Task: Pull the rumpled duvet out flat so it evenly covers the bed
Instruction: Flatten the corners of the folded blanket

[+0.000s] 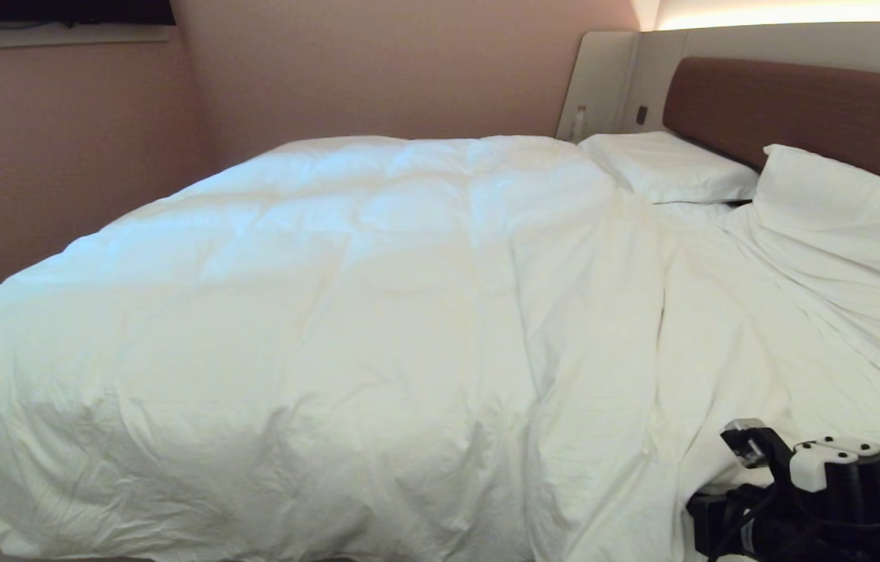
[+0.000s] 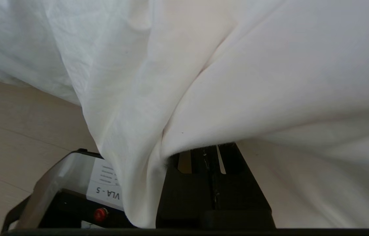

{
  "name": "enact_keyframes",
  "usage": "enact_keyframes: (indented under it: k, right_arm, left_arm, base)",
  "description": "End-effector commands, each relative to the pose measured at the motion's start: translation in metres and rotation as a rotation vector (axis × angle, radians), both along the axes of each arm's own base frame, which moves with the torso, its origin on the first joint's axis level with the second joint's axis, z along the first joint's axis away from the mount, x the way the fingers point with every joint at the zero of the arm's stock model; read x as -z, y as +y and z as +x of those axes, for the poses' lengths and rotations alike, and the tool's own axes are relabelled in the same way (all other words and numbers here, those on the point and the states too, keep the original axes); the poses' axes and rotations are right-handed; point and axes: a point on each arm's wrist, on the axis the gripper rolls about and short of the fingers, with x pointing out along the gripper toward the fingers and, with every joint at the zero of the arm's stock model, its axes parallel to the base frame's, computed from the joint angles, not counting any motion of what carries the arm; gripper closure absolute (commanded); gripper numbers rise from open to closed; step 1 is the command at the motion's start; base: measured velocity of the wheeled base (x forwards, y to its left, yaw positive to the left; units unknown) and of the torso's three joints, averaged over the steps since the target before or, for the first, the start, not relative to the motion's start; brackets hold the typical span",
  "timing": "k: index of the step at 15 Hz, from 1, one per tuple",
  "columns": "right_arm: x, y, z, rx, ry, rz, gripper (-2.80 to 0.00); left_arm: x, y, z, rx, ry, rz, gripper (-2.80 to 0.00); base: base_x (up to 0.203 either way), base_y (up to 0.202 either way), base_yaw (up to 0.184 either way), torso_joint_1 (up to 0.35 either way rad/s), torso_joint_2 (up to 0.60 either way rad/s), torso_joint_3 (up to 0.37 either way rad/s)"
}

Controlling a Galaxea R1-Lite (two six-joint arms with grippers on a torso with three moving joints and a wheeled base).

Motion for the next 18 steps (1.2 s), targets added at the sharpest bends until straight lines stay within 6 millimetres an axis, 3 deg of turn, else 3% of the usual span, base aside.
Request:
enact_keyframes:
  k: [1, 5, 14, 16, 18]
  right_arm:
    - [-0.001, -0.001, 0.0, 0.022, 0.003, 0.027, 0.0]
    - [0.0, 0.0, 0.0, 0.015, 0.015, 0.022, 0.0]
    - [0.008, 0.0, 0.001, 0.022, 0.05, 0.011, 0.0]
    - [0.008, -0.002, 0.004, 0.051, 0.041, -0.001, 0.0]
    - [0.012, -0.009, 0.019, 0.205, 0.004, -0.093, 0.0]
  left_arm:
    - [0.0, 0.0, 0.0, -0.001, -0.002, -0.001, 0.0]
    - [0.0, 0.0, 0.0, -0.001, -0.002, -0.001, 0.0]
    - [0.0, 0.0, 0.0, 0.0, -0.004, -0.013, 0.0]
    - [0.0, 0.0, 0.0, 0.0, -0.004, -0.013, 0.0]
    - [0.0, 0.0, 0.0, 0.0, -0.004, -0.013, 0.0]
  base:
    - [0.0, 0.0, 0.0, 0.0, 0.0, 0.0]
    - [-0.03, 0.0, 0.0, 0.003, 0.0, 0.0]
    - [-0.191, 0.0, 0.0, 0.002, 0.0, 0.002]
    - [-0.058, 0.0, 0.002, -0.001, 0.0, 0.0]
    - [0.0, 0.0, 0.0, 0.0, 0.0, 0.0]
